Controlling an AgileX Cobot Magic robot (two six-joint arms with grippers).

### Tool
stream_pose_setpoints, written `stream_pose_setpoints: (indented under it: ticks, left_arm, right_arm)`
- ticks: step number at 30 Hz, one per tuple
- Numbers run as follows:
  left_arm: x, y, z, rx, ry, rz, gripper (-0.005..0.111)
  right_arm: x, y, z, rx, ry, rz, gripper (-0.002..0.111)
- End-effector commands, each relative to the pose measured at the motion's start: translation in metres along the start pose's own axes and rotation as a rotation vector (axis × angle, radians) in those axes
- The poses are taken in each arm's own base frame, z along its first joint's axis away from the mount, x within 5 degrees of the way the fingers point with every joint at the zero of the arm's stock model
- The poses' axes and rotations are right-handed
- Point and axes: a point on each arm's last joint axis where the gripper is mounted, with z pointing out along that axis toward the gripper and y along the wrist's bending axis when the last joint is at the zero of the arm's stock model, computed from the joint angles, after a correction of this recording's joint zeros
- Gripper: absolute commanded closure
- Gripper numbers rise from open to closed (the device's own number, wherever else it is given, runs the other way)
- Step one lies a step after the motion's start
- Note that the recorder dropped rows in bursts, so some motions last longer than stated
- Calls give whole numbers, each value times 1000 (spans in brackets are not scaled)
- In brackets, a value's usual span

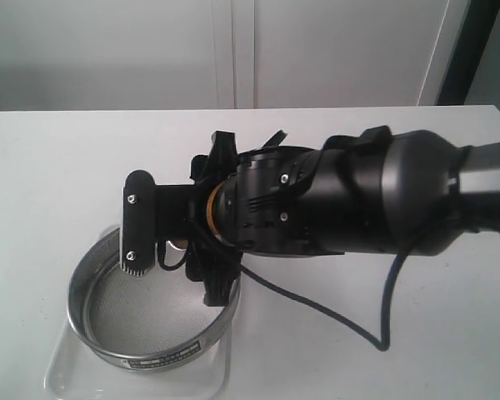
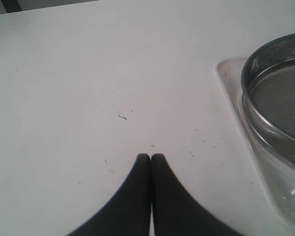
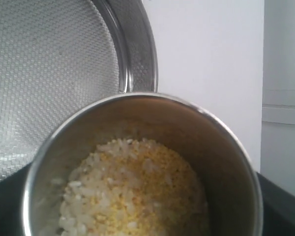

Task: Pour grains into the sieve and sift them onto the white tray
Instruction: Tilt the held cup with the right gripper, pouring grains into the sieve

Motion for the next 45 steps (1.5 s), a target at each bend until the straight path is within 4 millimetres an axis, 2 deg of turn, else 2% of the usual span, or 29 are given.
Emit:
stream_pose_setpoints:
  ticks: [1, 11, 31, 45]
  left_arm:
    - [1, -1, 0, 10, 4, -17, 107]
    - [1, -1, 0, 10, 4, -17, 107]
    - [1, -1, 0, 10, 4, -17, 107]
    - [1, -1, 0, 10, 4, -17, 107]
  right_arm:
    - [-13, 6, 5, -8, 20, -111, 108]
    - [-19, 4, 11, -3, 30, -121, 108]
    - [-12, 5, 14, -12, 118, -303, 108]
    - [-18, 8, 20, -21, 144, -360, 108]
